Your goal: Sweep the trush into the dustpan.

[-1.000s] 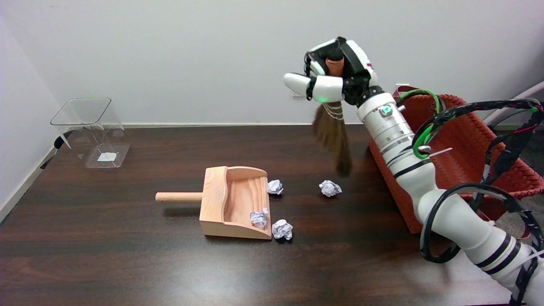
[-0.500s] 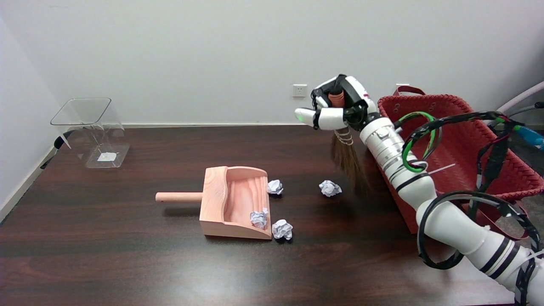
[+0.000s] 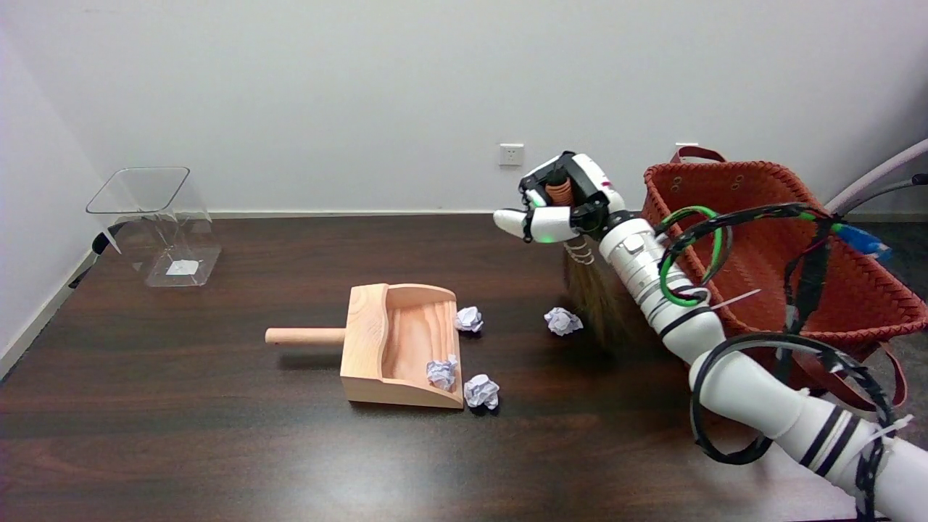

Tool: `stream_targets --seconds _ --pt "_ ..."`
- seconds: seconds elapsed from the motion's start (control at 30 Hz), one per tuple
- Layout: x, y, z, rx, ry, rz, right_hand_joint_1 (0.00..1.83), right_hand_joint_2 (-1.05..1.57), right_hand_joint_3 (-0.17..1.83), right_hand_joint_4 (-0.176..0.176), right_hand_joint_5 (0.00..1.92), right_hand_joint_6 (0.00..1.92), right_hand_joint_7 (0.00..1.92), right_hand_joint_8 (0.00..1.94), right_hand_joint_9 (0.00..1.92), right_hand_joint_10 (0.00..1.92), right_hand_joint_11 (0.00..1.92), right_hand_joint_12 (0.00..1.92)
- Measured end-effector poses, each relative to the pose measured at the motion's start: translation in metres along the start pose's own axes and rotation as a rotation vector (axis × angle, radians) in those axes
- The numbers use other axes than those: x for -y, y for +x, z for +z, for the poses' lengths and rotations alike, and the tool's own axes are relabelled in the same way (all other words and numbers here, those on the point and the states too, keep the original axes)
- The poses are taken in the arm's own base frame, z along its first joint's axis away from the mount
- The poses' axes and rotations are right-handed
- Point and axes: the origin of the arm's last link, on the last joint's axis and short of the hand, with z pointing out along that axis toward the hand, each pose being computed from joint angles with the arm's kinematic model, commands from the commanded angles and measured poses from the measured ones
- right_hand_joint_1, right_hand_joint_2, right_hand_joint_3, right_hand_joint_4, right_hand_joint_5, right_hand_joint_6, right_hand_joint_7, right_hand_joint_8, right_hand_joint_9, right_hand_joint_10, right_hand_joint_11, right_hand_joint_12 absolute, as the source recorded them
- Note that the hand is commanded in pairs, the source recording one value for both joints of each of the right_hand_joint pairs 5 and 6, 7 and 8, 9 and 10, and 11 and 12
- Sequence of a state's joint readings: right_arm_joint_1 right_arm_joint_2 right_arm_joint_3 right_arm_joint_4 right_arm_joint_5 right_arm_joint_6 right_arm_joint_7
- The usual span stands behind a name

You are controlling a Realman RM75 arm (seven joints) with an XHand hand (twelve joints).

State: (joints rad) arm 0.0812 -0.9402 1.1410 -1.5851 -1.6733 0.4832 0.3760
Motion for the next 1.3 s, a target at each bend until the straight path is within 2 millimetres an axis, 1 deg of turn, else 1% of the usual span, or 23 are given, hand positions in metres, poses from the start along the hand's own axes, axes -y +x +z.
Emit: stream_targets --seconds 0.1,0.43,0.7,0.9,1.1,1.3 --pt "-0.001 -0.010 0.001 0.010 -0.001 0.013 1.37 1.57 0.41 0.000 1.92 1.92 1.92 1.92 1.92 1.92 1.77 1.77" --pt "-0.002 -0.057 0.001 0.046 0.007 0.067 1.38 1.57 0.43 0.000 1.92 1.92 1.92 1.92 1.92 1.92 1.77 1.77" --pt "-0.001 -0.105 -0.003 0.059 0.006 0.128 1.38 1.57 0.42 0.000 1.92 1.92 1.92 1.92 1.92 1.92 1.77 1.77" --pt "0.007 -0.135 -0.005 0.069 0.016 0.176 1.37 1.57 0.38 0.000 1.92 1.92 1.92 1.92 1.92 1.92 1.76 1.76" --pt "0.020 -0.155 -0.005 0.071 0.036 0.230 1.36 1.57 0.35 0.000 1.92 1.92 1.92 1.92 1.92 1.92 1.77 1.77" --pt "0.034 -0.165 -0.003 0.065 0.064 0.276 1.36 1.57 0.33 0.000 1.92 1.92 1.92 1.92 1.92 1.92 1.77 1.77"
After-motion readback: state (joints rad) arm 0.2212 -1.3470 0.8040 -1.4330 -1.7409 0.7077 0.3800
